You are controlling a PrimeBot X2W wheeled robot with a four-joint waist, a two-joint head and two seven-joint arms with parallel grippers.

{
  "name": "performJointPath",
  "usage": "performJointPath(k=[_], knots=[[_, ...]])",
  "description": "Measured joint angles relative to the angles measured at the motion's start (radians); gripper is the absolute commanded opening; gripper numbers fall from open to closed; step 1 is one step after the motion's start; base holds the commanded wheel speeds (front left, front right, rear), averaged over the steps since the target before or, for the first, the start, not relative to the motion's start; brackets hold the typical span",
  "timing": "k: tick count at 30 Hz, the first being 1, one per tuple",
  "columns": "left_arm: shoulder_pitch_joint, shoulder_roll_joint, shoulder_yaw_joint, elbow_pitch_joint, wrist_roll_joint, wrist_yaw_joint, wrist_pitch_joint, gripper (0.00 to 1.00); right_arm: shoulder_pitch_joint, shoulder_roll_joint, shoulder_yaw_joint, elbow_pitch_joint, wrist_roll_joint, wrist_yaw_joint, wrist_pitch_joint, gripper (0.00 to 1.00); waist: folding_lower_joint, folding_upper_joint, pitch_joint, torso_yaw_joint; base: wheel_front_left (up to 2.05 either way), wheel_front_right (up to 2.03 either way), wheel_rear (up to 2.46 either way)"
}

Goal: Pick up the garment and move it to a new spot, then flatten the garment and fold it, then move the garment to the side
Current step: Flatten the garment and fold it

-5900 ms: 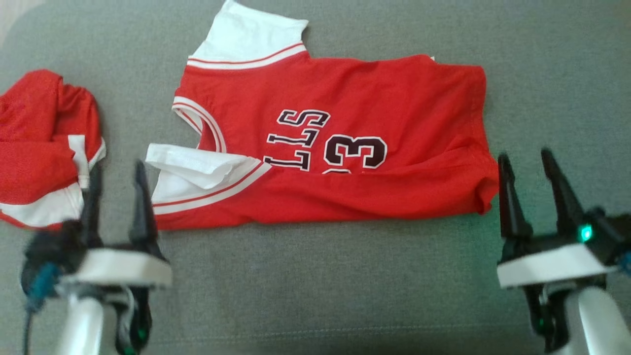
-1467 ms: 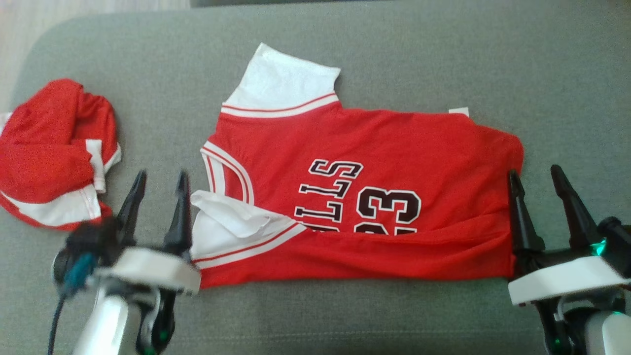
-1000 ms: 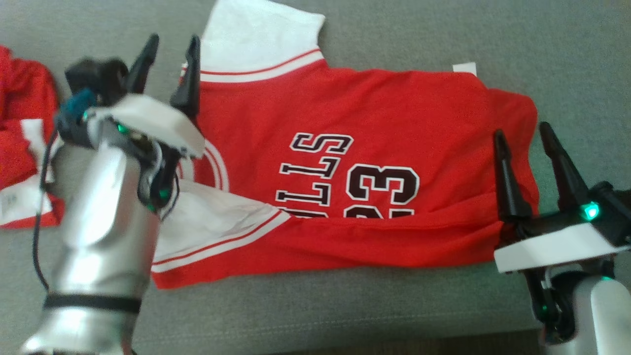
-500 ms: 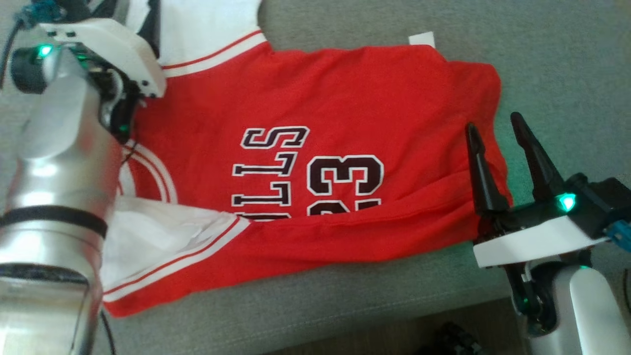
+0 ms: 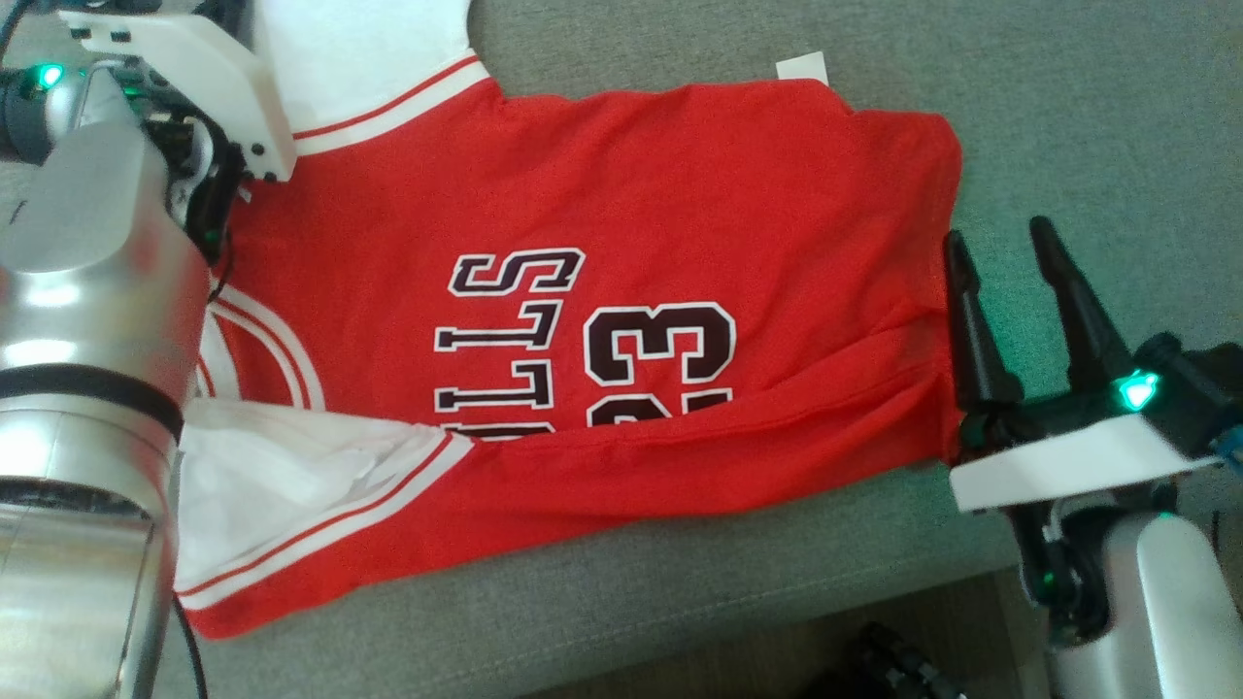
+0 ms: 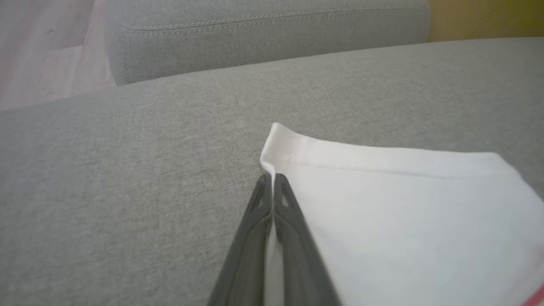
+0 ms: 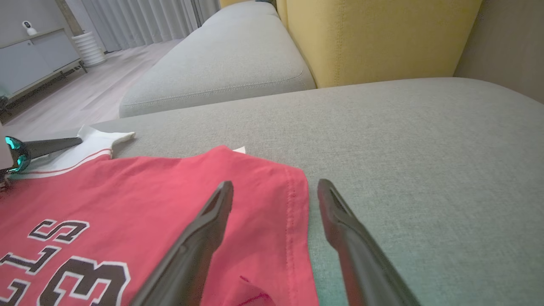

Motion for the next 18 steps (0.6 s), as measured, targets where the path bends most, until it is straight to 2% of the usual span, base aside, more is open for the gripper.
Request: performJointPath(k=[5, 11, 15, 18], knots=[[0.002, -0.001, -0.004, 0.012, -0.002, -0.003, -0.08, 0.0, -0.065, -0.008, -0.039, 0.048, 0.01, 0.0, 0.023, 1.0, 0.0, 0.0, -0.011, 0.019, 0.0, 0.0, 0.0], [0.002, -0.013, -0.022, 0.008, -0.008, -0.008, -0.121, 0.0, -0.245, -0.097, -0.05, 0.187, 0.068, 0.0, 0.065, 1.0, 0.0, 0.0, -0.024, 0.056, 0.0, 0.0, 0.0], [0.002, -0.027, -0.039, -0.007, -0.016, -0.011, -0.136, 0.0, -0.369, -0.142, -0.018, 0.324, 0.112, 0.0, 0.093, 1.0, 0.0, 0.0, -0.026, 0.079, 0.0, 0.0, 0.0], [0.002, -0.036, -0.063, -0.026, -0.039, -0.012, -0.143, 0.0, -0.428, -0.174, 0.046, 0.421, 0.138, 0.0, 0.128, 1.0, 0.0, 0.0, -0.028, 0.095, 0.0, 0.0, 0.0]])
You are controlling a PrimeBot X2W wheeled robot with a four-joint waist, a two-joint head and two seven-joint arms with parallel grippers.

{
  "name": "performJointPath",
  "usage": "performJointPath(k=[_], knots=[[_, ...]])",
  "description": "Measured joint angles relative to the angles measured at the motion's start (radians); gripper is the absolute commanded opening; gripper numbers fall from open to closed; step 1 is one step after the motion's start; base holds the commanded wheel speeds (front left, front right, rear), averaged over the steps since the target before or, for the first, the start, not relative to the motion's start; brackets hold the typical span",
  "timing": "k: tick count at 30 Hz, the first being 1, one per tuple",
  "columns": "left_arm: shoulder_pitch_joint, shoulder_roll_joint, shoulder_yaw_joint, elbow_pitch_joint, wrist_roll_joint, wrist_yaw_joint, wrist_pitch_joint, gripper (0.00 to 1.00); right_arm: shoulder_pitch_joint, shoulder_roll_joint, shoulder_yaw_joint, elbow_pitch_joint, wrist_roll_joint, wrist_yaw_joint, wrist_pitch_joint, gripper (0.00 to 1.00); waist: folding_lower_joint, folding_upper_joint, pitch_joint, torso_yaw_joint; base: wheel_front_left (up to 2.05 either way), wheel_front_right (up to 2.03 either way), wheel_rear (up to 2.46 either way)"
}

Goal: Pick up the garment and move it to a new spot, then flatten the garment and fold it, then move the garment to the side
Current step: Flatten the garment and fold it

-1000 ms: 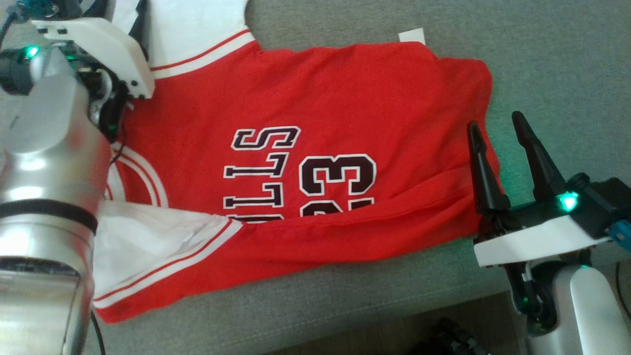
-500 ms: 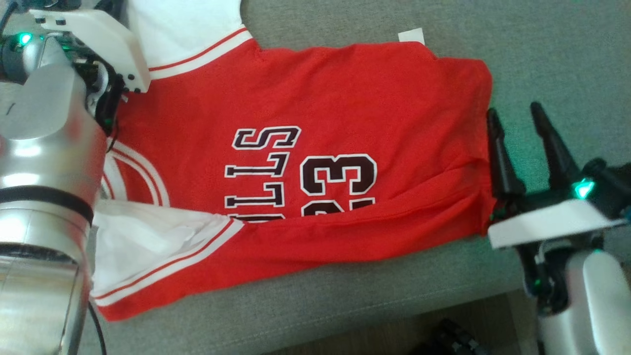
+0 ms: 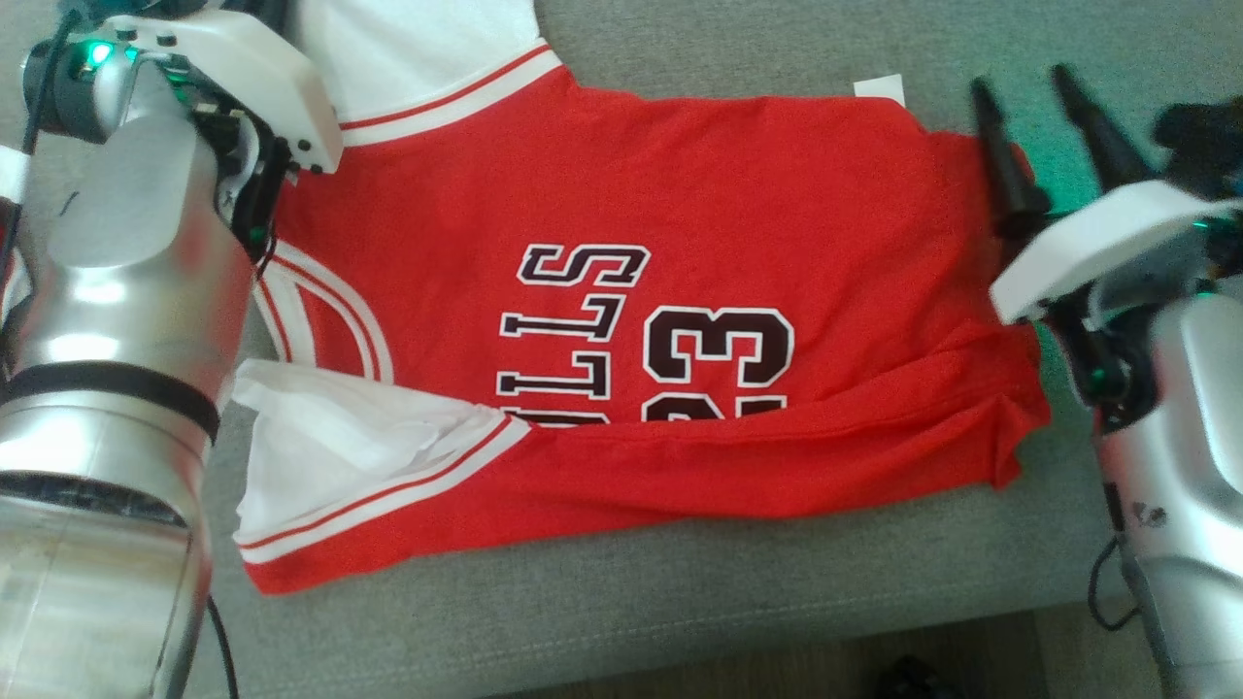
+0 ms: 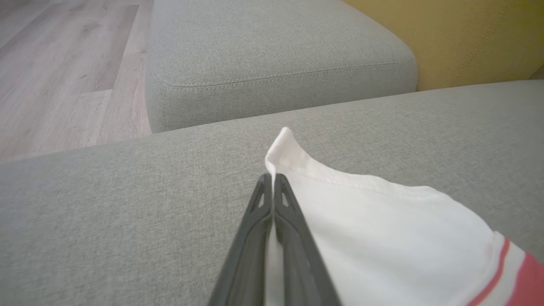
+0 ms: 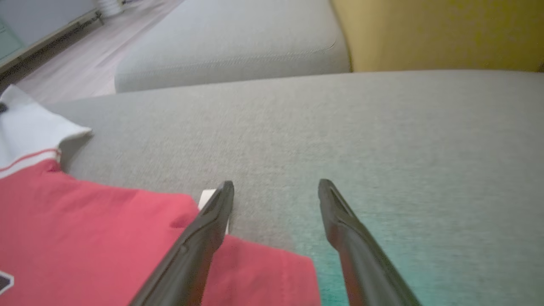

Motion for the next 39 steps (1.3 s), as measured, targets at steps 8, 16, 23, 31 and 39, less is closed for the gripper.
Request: performJointPath(k=[8, 16, 23, 31, 39], knots=[[0.033, -0.001, -0.047, -0.026, -0.057, 0.0, -0.007, 0.0, -0.027, -0.061, 0.165, 0.101, 0.087, 0.0, 0.117, 1.0, 0.0, 0.0, -0.013, 0.023, 0.0, 0.0, 0.0], [0.038, 0.003, -0.089, -0.03, -0.108, 0.0, -0.009, 0.0, -0.023, -0.107, 0.216, 0.068, 0.154, 0.0, 0.234, 1.0, -0.0001, 0.0, -0.026, 0.03, 0.0, 0.0, 0.0], [0.038, 0.005, -0.111, -0.03, -0.143, 0.0, -0.009, 0.0, 0.003, -0.108, 0.197, 0.033, 0.153, 0.0, 0.308, 0.0, -0.0001, 0.0, -0.032, 0.035, 0.0, 0.0, 0.0], [0.04, 0.025, -0.105, -0.106, -0.158, 0.0, -0.009, 0.0, 0.035, -0.072, 0.071, 0.024, 0.074, 0.0, 0.19, 0.0, 0.0, 0.0, -0.042, 0.053, 0.0, 0.0, 0.0], [0.1, 0.044, -0.046, -0.262, -0.135, 0.011, -0.01, 0.0, 0.0, -0.043, -0.019, 0.011, 0.043, 0.0, 0.05, 0.0, 0.0, 0.0, -0.064, 0.076, 0.0, 0.0, 0.0]])
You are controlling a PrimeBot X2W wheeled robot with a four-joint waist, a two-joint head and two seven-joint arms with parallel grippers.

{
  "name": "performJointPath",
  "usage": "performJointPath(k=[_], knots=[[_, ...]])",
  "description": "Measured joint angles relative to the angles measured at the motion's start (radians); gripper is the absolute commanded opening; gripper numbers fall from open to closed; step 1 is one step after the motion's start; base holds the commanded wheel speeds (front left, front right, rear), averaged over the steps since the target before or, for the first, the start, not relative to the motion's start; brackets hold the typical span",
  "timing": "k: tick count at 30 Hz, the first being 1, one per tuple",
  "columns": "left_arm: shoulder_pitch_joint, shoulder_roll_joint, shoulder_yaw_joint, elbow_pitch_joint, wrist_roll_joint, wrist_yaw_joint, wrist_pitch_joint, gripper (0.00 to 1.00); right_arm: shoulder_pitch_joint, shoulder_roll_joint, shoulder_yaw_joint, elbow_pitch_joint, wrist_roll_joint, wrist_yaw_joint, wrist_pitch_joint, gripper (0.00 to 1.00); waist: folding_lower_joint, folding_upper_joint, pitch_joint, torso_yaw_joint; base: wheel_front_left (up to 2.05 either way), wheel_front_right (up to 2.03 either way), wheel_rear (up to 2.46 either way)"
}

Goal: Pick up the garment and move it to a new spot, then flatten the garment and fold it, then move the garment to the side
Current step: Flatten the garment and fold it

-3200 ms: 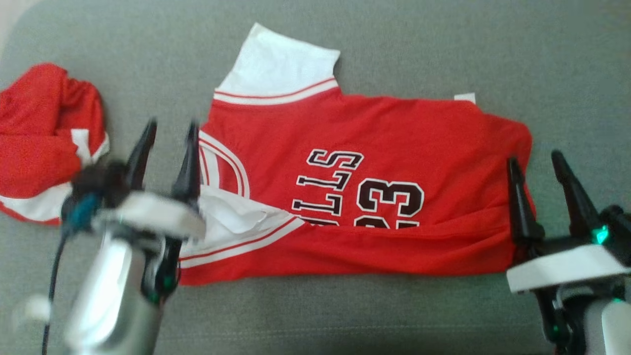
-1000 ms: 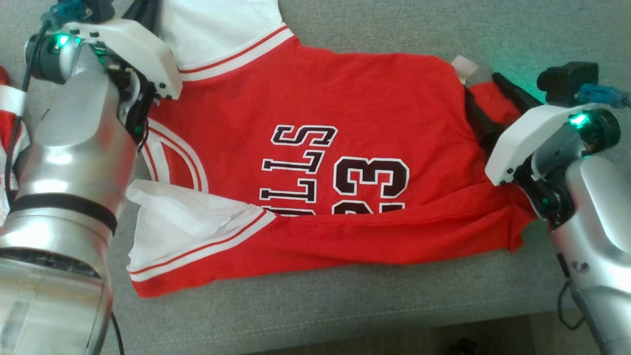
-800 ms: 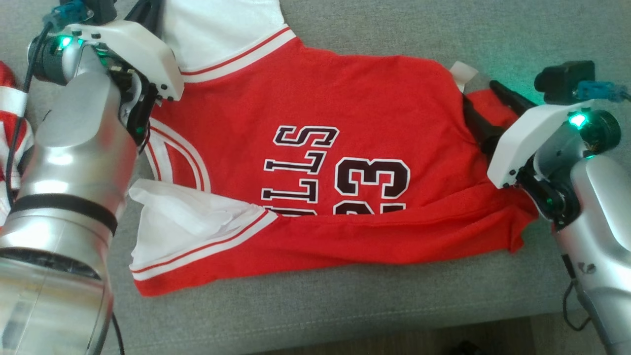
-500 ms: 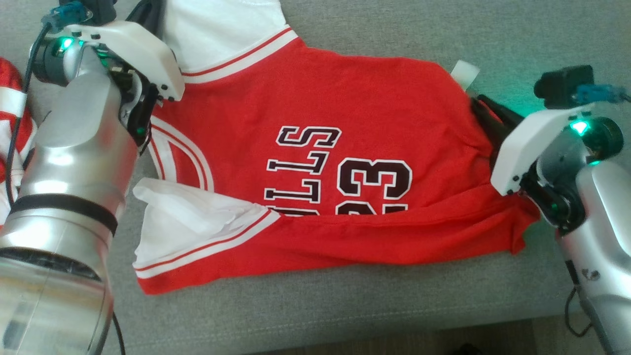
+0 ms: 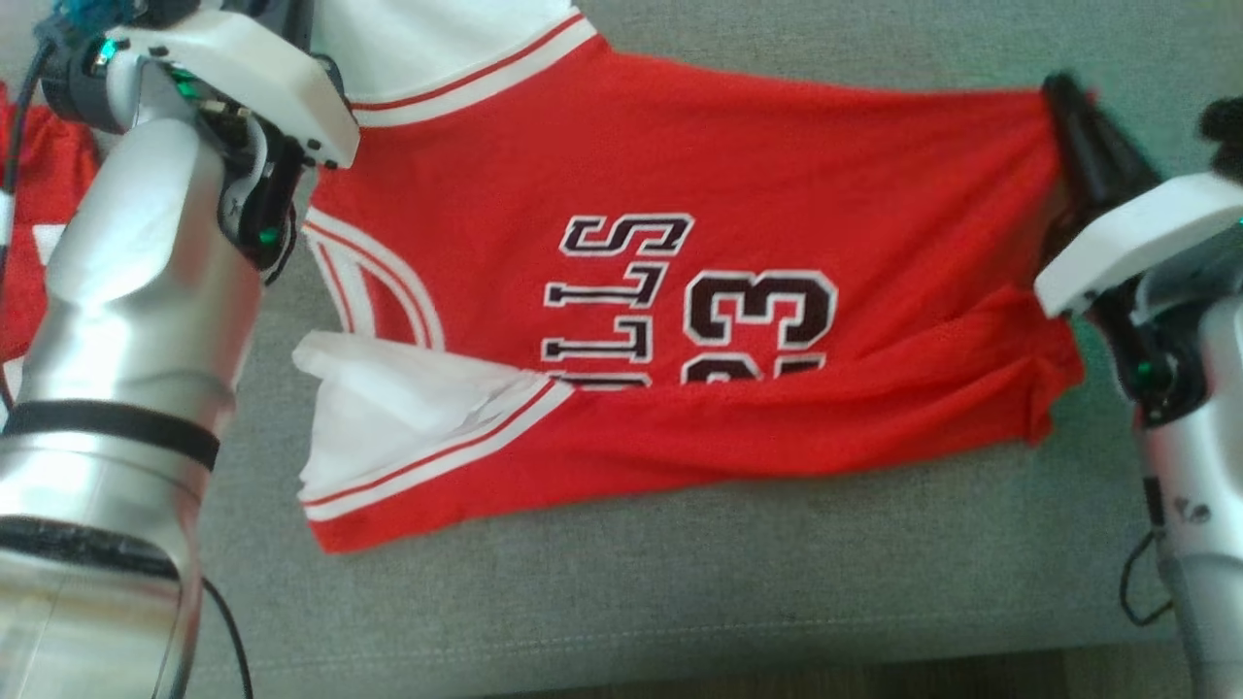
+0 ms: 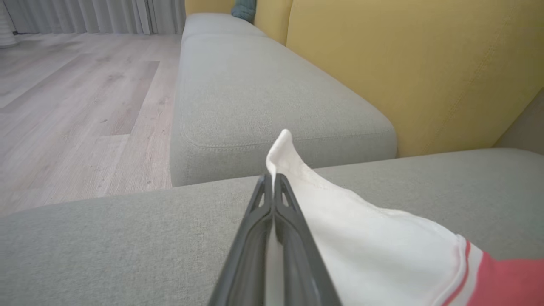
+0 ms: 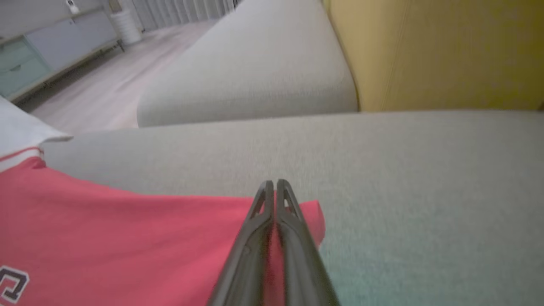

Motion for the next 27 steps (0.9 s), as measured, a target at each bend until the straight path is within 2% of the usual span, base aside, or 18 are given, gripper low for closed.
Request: performJointPath(k=[2, 9, 13, 19, 27], knots=[[0.02, 0.004, 0.02, -0.042, 0.008, 0.003, 0.0, 0.0, -0.015, 0.0, -0.01, -0.011, -0.015, 0.0, -0.055, 0.0, 0.0, 0.0, -0.004, 0.004, 0.0, 0.0, 0.0], [0.118, 0.013, 0.107, -0.246, 0.052, 0.007, 0.0, 0.0, -0.022, 0.004, 0.0, 0.005, -0.024, 0.0, -0.126, 0.0, 0.0, 0.0, -0.014, 0.014, 0.0, 0.0, 0.0], [0.262, 0.012, 0.168, -0.404, 0.082, 0.012, 0.0, 0.0, 0.028, 0.006, -0.003, 0.001, -0.018, 0.0, -0.146, 0.0, 0.0, 0.0, -0.018, 0.024, 0.0, 0.0, 0.0], [0.522, -0.012, 0.215, -0.62, 0.117, 0.011, -0.007, 0.0, 0.188, 0.026, -0.027, -0.017, -0.002, 0.0, -0.146, 0.0, 0.0, 0.0, -0.029, 0.039, 0.0, 0.0, 0.0], [0.771, -0.04, 0.217, -0.668, 0.114, 0.006, -0.007, 0.0, 0.304, 0.065, -0.078, -0.075, -0.009, 0.0, -0.146, 0.0, 0.0, 0.0, -0.053, 0.051, 0.0, 0.0, 0.0]])
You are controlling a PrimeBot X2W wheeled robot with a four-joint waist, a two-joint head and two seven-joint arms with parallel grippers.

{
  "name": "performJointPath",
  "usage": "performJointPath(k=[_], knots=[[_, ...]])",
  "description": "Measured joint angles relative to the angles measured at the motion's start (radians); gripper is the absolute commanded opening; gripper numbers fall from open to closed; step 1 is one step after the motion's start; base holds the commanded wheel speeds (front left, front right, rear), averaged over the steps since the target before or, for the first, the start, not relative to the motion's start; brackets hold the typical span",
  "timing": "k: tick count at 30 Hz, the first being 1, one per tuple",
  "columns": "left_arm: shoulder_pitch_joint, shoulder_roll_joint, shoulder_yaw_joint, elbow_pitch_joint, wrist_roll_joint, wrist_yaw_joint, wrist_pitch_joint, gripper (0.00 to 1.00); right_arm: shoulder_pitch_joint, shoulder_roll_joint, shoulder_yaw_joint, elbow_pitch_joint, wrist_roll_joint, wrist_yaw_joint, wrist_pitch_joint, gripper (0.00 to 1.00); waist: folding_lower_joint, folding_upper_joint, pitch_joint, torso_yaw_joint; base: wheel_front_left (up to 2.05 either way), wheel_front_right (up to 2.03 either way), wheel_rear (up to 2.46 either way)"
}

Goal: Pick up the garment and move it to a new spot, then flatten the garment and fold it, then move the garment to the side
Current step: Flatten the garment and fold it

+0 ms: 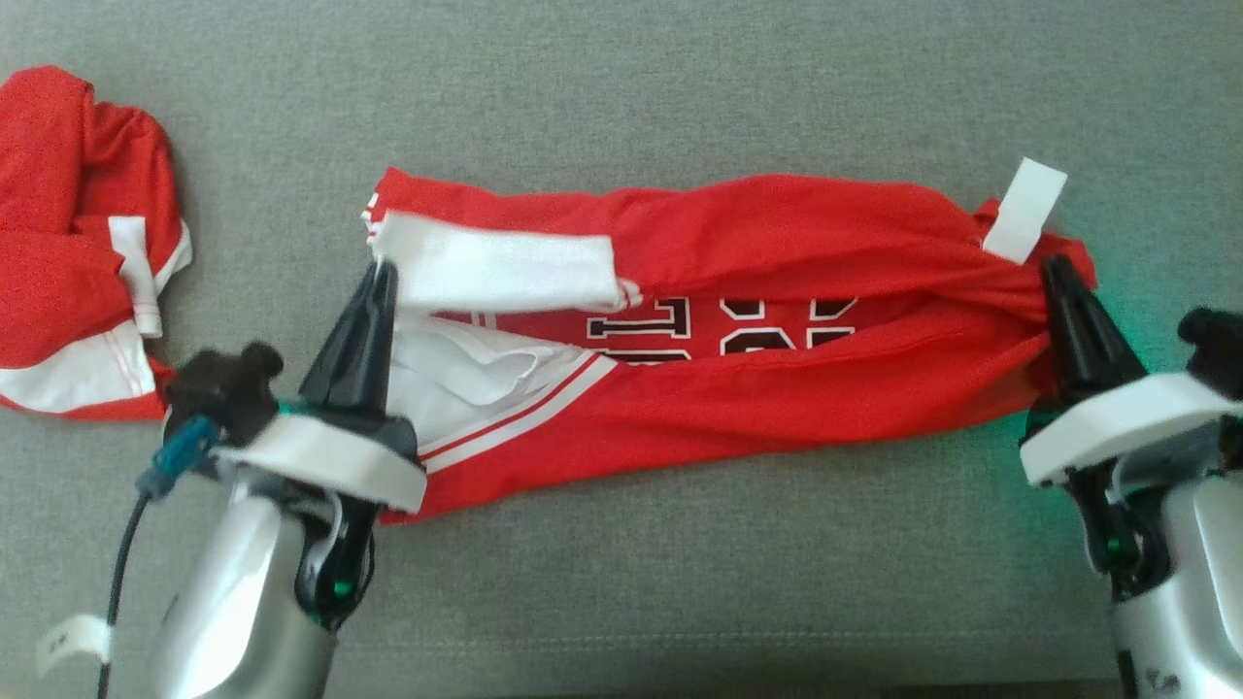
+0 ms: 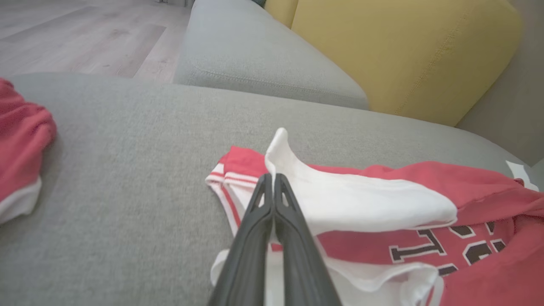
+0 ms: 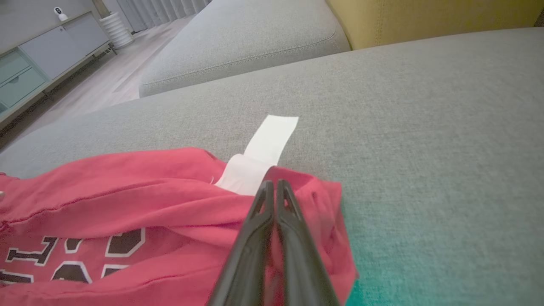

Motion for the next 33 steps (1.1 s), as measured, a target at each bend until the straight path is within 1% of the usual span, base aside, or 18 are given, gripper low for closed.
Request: performJointPath(k=[4, 5, 6, 7, 8, 9, 10, 13, 16, 20, 24, 28, 33], knots=[[0.034, -0.004, 0.01, 0.033, -0.019, -0.001, 0.0, 0.0, 0.038, 0.023, -0.012, -0.024, -0.017, 0.0, -0.003, 0.0, 0.0, 0.0, -0.006, -0.003, 0.0, 0.0, 0.0], [0.037, -0.005, 0.009, 0.044, -0.025, -0.001, 0.0, 0.0, 0.044, 0.03, -0.012, -0.026, -0.021, 0.0, -0.005, 0.02, 0.0, 0.0, -0.007, -0.004, 0.0, 0.0, 0.0], [0.039, -0.007, 0.008, 0.054, -0.029, -0.001, 0.0, 0.0, 0.046, 0.034, -0.012, -0.026, -0.024, 0.0, -0.006, 0.58, 0.0, 0.0, -0.007, -0.004, 0.0, 0.0, 0.0], [0.041, -0.009, 0.005, 0.068, -0.035, -0.002, 0.001, 0.13, 0.046, 0.035, -0.013, -0.026, -0.024, 0.0, -0.007, 1.0, 0.0, 0.0, -0.008, -0.004, 0.0, 0.0, 0.0], [0.042, -0.011, 0.001, 0.084, -0.041, -0.006, 0.001, 0.31, 0.046, 0.037, -0.013, -0.026, -0.026, 0.0, -0.007, 1.0, 0.0, 0.0, -0.008, -0.004, 0.0, 0.0, 0.0], [0.043, -0.014, -0.003, 0.098, -0.045, -0.006, 0.001, 0.43, 0.046, 0.039, -0.015, -0.026, -0.031, 0.0, -0.01, 1.0, 0.0, 0.0, -0.009, -0.003, 0.0, 0.0, 0.0], [0.043, -0.016, -0.009, 0.11, -0.047, -0.006, 0.001, 1.0, 0.046, 0.04, -0.018, -0.026, -0.038, 0.0, -0.018, 1.0, 0.0, 0.0, -0.011, -0.002, 0.0, 0.0, 0.0], [0.043, -0.023, -0.014, 0.136, -0.048, -0.004, 0.001, 1.0, 0.051, 0.048, -0.024, -0.036, -0.063, 0.0, -0.04, 1.0, 0.0, 0.0, -0.017, 0.001, 0.0, 0.0, 0.0], [0.06, -0.025, -0.005, 0.125, -0.02, 0.034, 0.001, 1.0, 0.102, 0.061, -0.027, -0.078, -0.117, 0.0, -0.087, 1.0, 0.0, 0.0, -0.036, 0.005, 0.0, 0.0, 0.0], [0.118, -0.029, 0.042, 0.019, 0.03, 0.089, 0.001, 1.0, 0.149, 0.075, -0.027, -0.145, -0.184, 0.0, -0.127, 1.0, 0.0, 0.0, -0.059, 0.004, 0.0, 0.0, 0.0], [0.177, -0.033, 0.091, -0.087, 0.076, 0.13, 0.001, 1.0, 0.153, 0.091, -0.02, -0.215, -0.233, 0.0, -0.152, 1.0, 0.0, 0.0, -0.086, -0.001, 0.0, 0.0, 0.0], [0.223, -0.039, 0.118, -0.169, 0.103, 0.149, 0.001, 1.0, 0.174, 0.097, -0.009, -0.269, -0.253, 0.0, -0.154, 1.0, 0.0, 0.0, -0.117, -0.007, 0.0, 0.0, 0.0], [0.261, -0.04, 0.122, -0.218, 0.13, 0.16, 0.001, 1.0, 0.216, 0.116, 0.009, -0.304, -0.262, 0.0, -0.142, 1.0, 0.0, 0.0, -0.15, -0.011, 0.0, 0.0, 0.0]])
